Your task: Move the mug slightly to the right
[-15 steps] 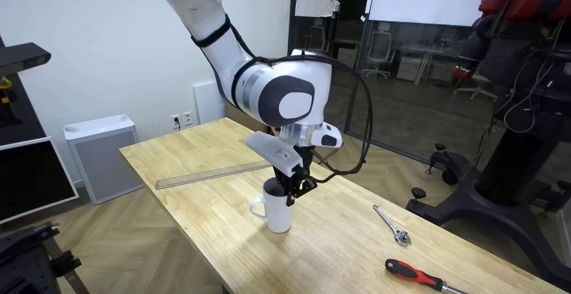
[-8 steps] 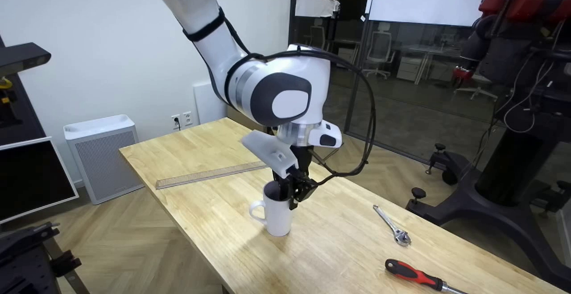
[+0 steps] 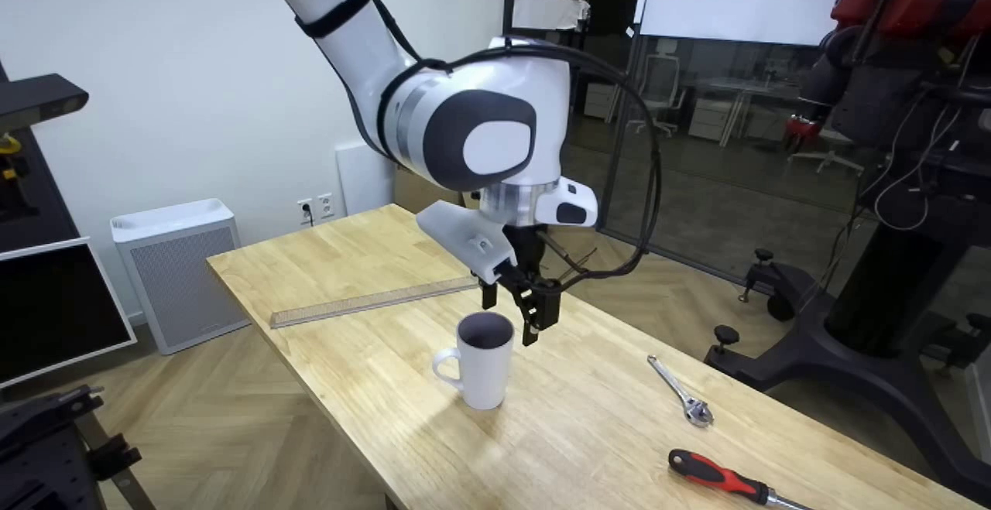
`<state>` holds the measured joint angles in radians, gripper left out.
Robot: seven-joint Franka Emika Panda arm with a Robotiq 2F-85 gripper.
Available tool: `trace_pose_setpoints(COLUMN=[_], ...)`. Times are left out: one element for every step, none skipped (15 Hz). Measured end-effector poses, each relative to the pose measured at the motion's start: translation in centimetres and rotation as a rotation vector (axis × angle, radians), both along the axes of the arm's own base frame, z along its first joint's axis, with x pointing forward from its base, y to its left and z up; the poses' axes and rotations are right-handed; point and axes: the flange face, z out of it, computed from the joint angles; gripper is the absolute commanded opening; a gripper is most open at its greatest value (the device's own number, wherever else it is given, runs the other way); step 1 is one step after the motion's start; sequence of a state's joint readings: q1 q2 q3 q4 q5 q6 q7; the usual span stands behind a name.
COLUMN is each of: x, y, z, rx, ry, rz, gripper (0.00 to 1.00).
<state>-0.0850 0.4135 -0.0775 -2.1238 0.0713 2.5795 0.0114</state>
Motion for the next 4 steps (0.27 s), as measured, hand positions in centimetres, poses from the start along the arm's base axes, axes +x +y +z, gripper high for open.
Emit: trace_pose_setpoints(x=[0.0, 0.0, -0.1, -0.1], y=[0.1, 0.3, 0.4, 0.6], z=[0.5, 1.1, 1.5, 2.0], rx=[-0.003, -0.005, -0.005, -0.005], ry=[-0.008, -0.015, -0.021, -0.027], rz=[-0.004, -0.006, -0.010, -0.014], gripper=[1.00, 1.00, 1.00, 1.00])
